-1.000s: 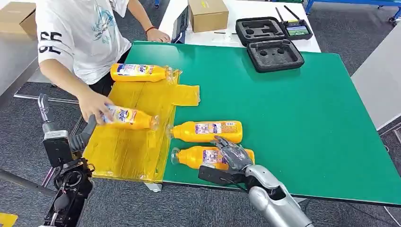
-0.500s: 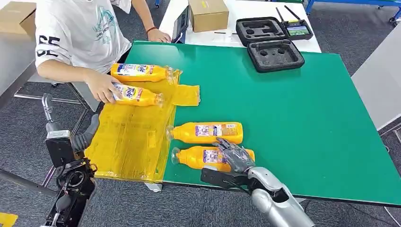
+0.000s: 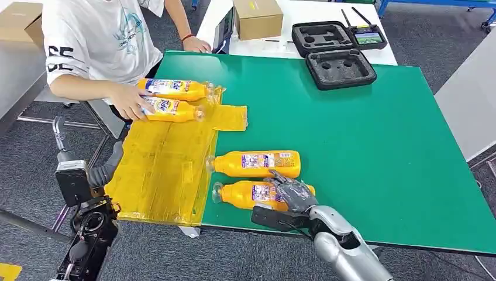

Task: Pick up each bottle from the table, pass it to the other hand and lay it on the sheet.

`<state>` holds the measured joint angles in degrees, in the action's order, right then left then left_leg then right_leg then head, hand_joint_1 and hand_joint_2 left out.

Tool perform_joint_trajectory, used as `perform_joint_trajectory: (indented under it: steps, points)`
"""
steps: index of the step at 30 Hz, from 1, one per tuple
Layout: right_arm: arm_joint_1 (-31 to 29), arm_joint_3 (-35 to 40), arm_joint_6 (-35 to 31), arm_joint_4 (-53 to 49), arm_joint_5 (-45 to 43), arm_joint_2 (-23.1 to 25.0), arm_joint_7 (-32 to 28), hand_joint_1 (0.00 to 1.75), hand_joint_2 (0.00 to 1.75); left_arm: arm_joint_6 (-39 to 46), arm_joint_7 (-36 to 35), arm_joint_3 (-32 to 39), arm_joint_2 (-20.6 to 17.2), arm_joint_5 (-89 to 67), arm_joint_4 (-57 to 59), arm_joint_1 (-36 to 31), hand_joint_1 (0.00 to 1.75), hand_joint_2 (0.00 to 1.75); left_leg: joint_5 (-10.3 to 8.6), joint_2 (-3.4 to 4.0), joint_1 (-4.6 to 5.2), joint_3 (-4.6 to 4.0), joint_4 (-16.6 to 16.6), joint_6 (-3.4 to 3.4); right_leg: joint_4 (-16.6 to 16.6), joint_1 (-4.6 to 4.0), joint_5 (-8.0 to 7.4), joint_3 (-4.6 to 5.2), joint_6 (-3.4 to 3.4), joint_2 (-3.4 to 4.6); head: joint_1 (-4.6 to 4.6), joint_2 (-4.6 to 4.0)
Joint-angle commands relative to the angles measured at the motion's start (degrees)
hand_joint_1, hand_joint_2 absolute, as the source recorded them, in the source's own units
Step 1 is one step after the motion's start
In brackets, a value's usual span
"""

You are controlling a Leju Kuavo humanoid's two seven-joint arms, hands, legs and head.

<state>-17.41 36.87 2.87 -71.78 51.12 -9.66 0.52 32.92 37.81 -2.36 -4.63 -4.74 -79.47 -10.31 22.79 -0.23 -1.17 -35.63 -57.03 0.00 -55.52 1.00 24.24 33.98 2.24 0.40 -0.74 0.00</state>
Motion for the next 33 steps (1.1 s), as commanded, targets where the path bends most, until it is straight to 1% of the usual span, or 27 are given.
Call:
perform_joint_trajectory:
  steps: [1, 4, 7, 10, 12, 13, 14, 16, 17, 18, 19, 20, 21, 22, 23, 24, 25, 26, 29, 30, 33]
  points:
    - [-4.3, 3.1, 3.2, 8.3, -1.8, -1.7, 0.3, 1.75, 1.75, -0.6, -0.6, -2.4, -0.3, 1.2, 3.4, -3.1, 0.0, 1.75, 0.01, -0.07, 0.0, 0.12, 0.0, 0.04, 0.0, -0.02, 0.04, -0.15, -0.06, -0.1, 0.0, 0.0]
    - [-2.4, 3.3, 3.0, 7.3, -1.8, -2.7, 0.2, 1.75, 1.75, -0.5, -0.5, -2.6, -0.4, 1.8, 3.7, -3.2, 0.0, 1.75, 0.12, -0.15, -0.04, 0.37, 0.0, 0.08, 0.1, -0.08, 0.16, -0.45, -0.13, -0.22, 0.0, 0.0]
    - [-1.2, 3.3, 2.9, 6.6, -1.8, -2.8, 0.3, 1.75, 1.75, -0.1, -0.4, -2.2, -0.2, 2.3, 2.7, -2.3, 0.0, 1.75, 0.04, -0.14, -0.03, 0.27, 0.1, 0.04, 0.1, -0.05, 0.08, -0.31, -0.07, -0.18, -0.02, 0.0]
    - [-1.1, 3.3, 3.3, 6.5, -2.2, -2.3, -0.5, 1.75, 1.75, 0.0, -0.3, -2.4, -0.2, 2.3, 2.0, -1.9, 0.0, 1.75, 0.21, -0.12, -0.04, 0.59, 0.1, 0.1, 0.1, -0.08, 0.22, -0.67, -0.15, -0.21, 0.0, 0.0]
    - [-0.3, 2.0, 1.8, 5.5, -6.1, -1.5, -5.5, 1.75, 1.75, -0.2, -0.3, -2.6, -0.1, 2.4, 2.3, -2.0, 0.0, 1.75, 0.12, -0.15, -0.04, 0.42, 0.1, 0.07, 0.1, -0.08, 0.15, -0.5, -0.11, -0.22, 0.0, 0.0]
    - [-0.2, 1.3, 1.6, 4.9, -8.0, -0.9, -7.2, 1.75, 1.75, -0.3, -0.2, -2.6, -0.1, 2.4, 2.7, -2.2, 0.0, 1.75, 0.25, -0.16, -0.05, 0.65, 0.0, 0.13, 0.1, -0.11, 0.27, -0.76, -0.18, -0.26, 0.0, 0.0]
    - [-0.1, 0.8, 1.4, 4.4, -9.7, -0.6, -9.3, 1.75, 1.75, -0.6, -0.2, -2.8, 0.0, 2.5, 3.2, -2.5, 0.0, 1.75, 0.07, -0.15, -0.03, 0.34, 0.1, 0.06, 0.1, -0.06, 0.11, -0.41, -0.09, -0.2, 0.0, 0.0]
    - [-0.4, 0.9, 1.3, 4.1, -9.6, -0.3, -9.1, 1.75, 1.75, -0.6, -0.2, -2.8, 0.0, 2.5, 3.4, -2.7, 0.0, 1.75, 0.13, -0.13, -0.04, 0.44, 0.0, 0.08, 0.1, -0.08, 0.16, -0.51, -0.13, -0.21, 0.0, 0.0]
    - [0.0, -0.1, 1.6, 3.5, -13.0, 0.2, -12.3, 1.75, 1.75, -1.1, 0.0, -2.9, 0.0, 2.7, 3.6, -3.0, 0.0, 1.75, 0.07, -0.07, -0.01, 0.29, 0.0, 0.05, 0.1, -0.04, 0.09, -0.33, -0.09, -0.12, 0.02, 0.0]
    - [0.1, -1.0, -0.1, 2.6, -15.7, 1.1, -16.8, 1.75, 1.75, -1.6, 0.2, -3.1, 0.1, 2.9, 3.7, -3.2, 0.0, 1.75, 0.1, -0.08, -0.01, 0.37, 0.0, 0.06, 0.1, -0.05, 0.13, -0.42, -0.11, -0.15, 0.0, 0.0]
    - [-0.1, -2.3, -0.2, 2.1, -18.8, 2.4, -18.7, 1.75, 1.75, -1.9, 0.4, -3.1, 0.3, 3.3, 3.5, -3.2, 0.0, 1.75, 0.13, -0.03, -0.04, 0.4, 0.0, 0.05, 0.1, -0.08, 0.13, -0.42, -0.14, -0.09, 0.02, 0.0]
    - [-1.0, -2.9, -0.7, 1.9, -20.0, 3.4, -19.0, 1.75, 1.75, -1.8, 0.7, -3.0, 0.3, 3.6, 2.7, -2.6, 0.0, 1.75, 0.08, 0.02, -0.01, 0.29, 0.0, 0.02, 0.0, -0.04, 0.07, -0.26, -0.11, -0.02, -0.02, -0.02]
    - [-2.3, -4.3, -2.8, 1.4, -22.9, 5.6, -20.6, 1.75, 1.75, -2.1, 0.8, -3.0, 0.4, 4.2, 0.9, -1.6, 0.0, 1.75, 0.11, -0.01, -0.02, 0.38, 0.0, 0.03, 0.0, -0.05, 0.13, -0.35, -0.15, -0.06, 0.02, 0.0]
    - [-3.0, -4.2, -2.6, 1.3, -23.2, 5.9, -20.3, 1.75, 1.75, -2.1, 0.8, -3.0, 0.4, 4.2, 0.2, -1.1, 0.0, 1.75, 0.08, 0.13, 0.0, 0.24, 0.0, 0.01, 0.0, -0.03, 0.05, -0.13, -0.11, 0.09, 0.0, 0.0]
    - [-3.3, -4.9, -2.8, 1.0, -24.6, 6.6, -19.6, 1.75, 1.75, -2.4, 0.6, -3.0, 0.5, 4.6, -0.9, -0.5, 0.0, 1.75, 0.14, 0.15, -0.01, 0.32, 0.0, 0.01, -0.1, -0.05, 0.1, -0.2, -0.15, 0.1, -0.02, 0.0]
    - [-3.1, -6.0, -5.8, 0.6, -25.7, 7.7, -20.8, 1.75, 1.75, -2.7, 0.5, -2.9, 0.4, 5.2, -2.4, 0.5, 0.0, 1.75, 0.25, 0.36, 0.01, 0.37, -0.1, 0.02, -0.2, -0.04, 0.16, -0.17, -0.19, 0.29, 0.0, 0.0]
    - [-3.2, -5.9, -5.9, 0.5, -26.0, 7.9, -20.9, 1.75, 1.75, -3.1, 0.5, -3.0, 0.4, 5.6, -2.7, 0.6, 0.0, 1.75, 0.11, 0.19, 0.01, 0.16, 0.0, 0.03, -0.1, -0.02, 0.07, -0.08, -0.11, 0.17, -0.04, 0.0]
    - [-3.0, -7.1, -6.7, 0.5, -28.4, 9.0, -21.4, 1.75, 1.75, -3.9, 0.5, -3.1, 0.5, 6.6, -4.0, 1.3, 0.0, 1.75, 0.18, 0.25, -0.01, 0.22, -0.1, 0.03, -0.1, -0.05, 0.11, -0.09, -0.12, 0.21, -0.02, -0.02]
    - [-4.2, -6.6, -7.1, 1.9, -28.8, 9.1, -21.1, 1.75, 1.75, -3.9, 0.5, -3.2, 0.4, 6.9, -5.6, 1.6, 0.0, 1.75, 0.08, 0.08, -0.01, 0.15, 0.0, 0.04, 0.0, -0.04, 0.07, -0.09, -0.06, 0.06, 0.0, 0.0]
    - [-4.3, -7.1, -8.7, 2.7, -29.5, 9.4, -21.5, 1.75, 1.75, -3.3, 1.1, -3.2, 0.3, 6.4, -6.5, 1.9, 0.0, 1.75, 0.13, 0.08, -0.02, 0.23, 0.0, 0.06, 0.0, -0.06, 0.11, -0.18, -0.07, 0.04, 0.0, 0.0]
    - [-4.6, -7.4, -9.3, 4.7, -30.1, 9.5, -21.5, 1.75, 1.75, -2.3, 0.9, -2.1, 0.3, 6.7, -7.6, 2.7, 0.0, 1.75, 0.14, 0.09, -0.02, 0.25, 0.0, 0.07, 0.0, -0.06, 0.11, -0.24, -0.08, 0.05, 0.0, 0.0]
